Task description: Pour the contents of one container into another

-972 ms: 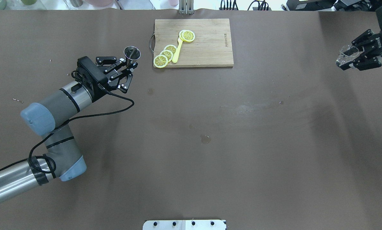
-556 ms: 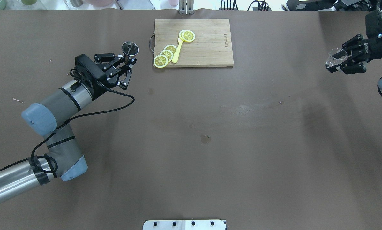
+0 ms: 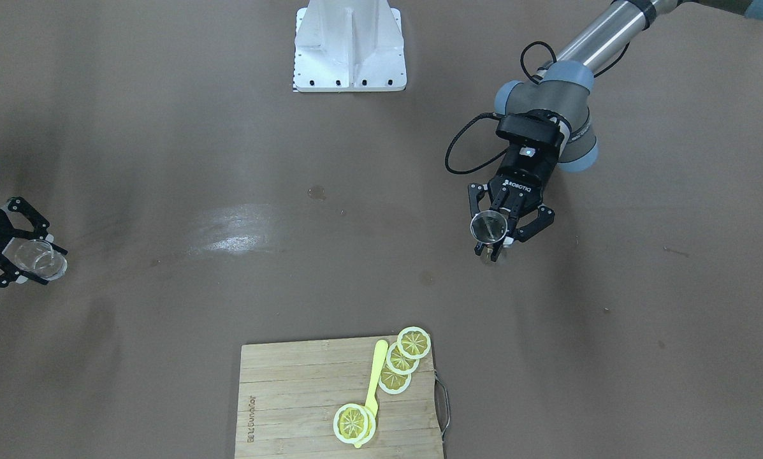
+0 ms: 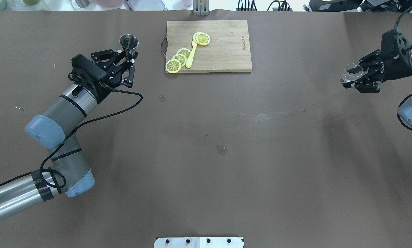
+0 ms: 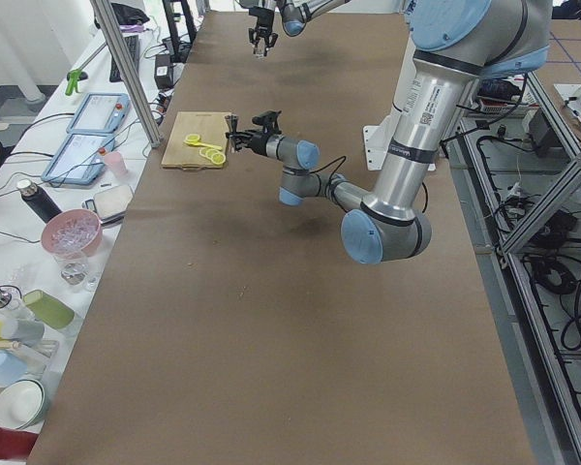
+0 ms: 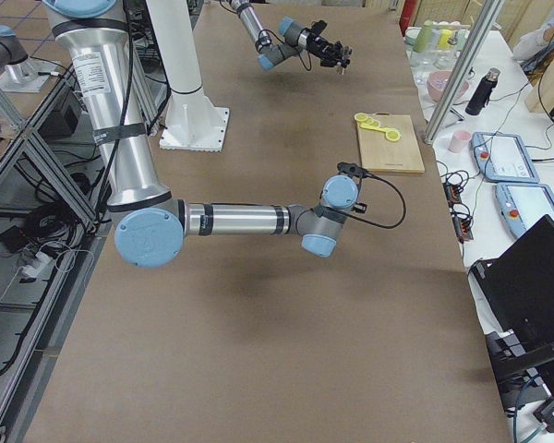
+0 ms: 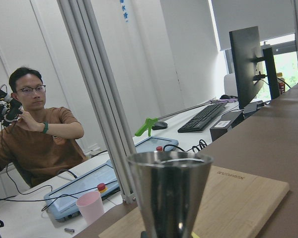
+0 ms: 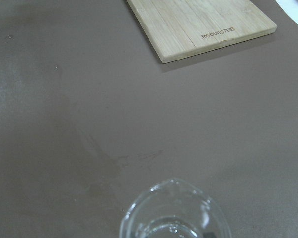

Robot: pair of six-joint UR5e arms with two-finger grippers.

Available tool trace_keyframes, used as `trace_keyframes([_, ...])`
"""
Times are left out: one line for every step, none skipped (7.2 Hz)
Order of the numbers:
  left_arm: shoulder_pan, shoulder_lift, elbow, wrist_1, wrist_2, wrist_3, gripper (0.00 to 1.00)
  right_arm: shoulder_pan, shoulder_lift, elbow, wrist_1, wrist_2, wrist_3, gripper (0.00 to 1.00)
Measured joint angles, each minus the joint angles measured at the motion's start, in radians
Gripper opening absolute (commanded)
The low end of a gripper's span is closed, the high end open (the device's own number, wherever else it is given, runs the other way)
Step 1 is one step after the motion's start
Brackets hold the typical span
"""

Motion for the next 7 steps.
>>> trace_keyframes([0.028, 0.002, -0.001, 0.000, 0.092, -0.042, 0.00, -0.031, -0.016, 0.008, 0.014, -0.039, 0.004, 0.00])
trace_keyframes([0.055, 0.004, -0.001, 0.001, 0.180, -0.089, 0.00, -0.068, -0.038, 0.022, 0.025, -0.076, 0.023, 0.00])
trace_keyframes([0.077, 0.006, -0.001, 0.001, 0.250, -0.115, 0.00, -0.103, -0.067, 0.043, 0.037, -0.111, 0.049, 0.00])
trace_keyframes([0.100, 0.010, -0.001, 0.001, 0.317, -0.141, 0.00, -0.137, -0.096, 0.062, 0.063, -0.149, 0.074, 0.00])
trace_keyframes([0.125, 0.015, -0.001, 0.002, 0.383, -0.171, 0.00, -0.173, -0.120, 0.070, 0.104, -0.191, 0.115, 0.00])
trace_keyframes([0.151, 0.017, -0.002, 0.003, 0.450, -0.198, 0.00, -0.204, -0.136, 0.071, 0.145, -0.225, 0.158, 0.00])
trace_keyframes([0.178, 0.018, -0.002, 0.006, 0.509, -0.226, 0.00, -0.226, -0.147, 0.067, 0.177, -0.252, 0.185, 0.00])
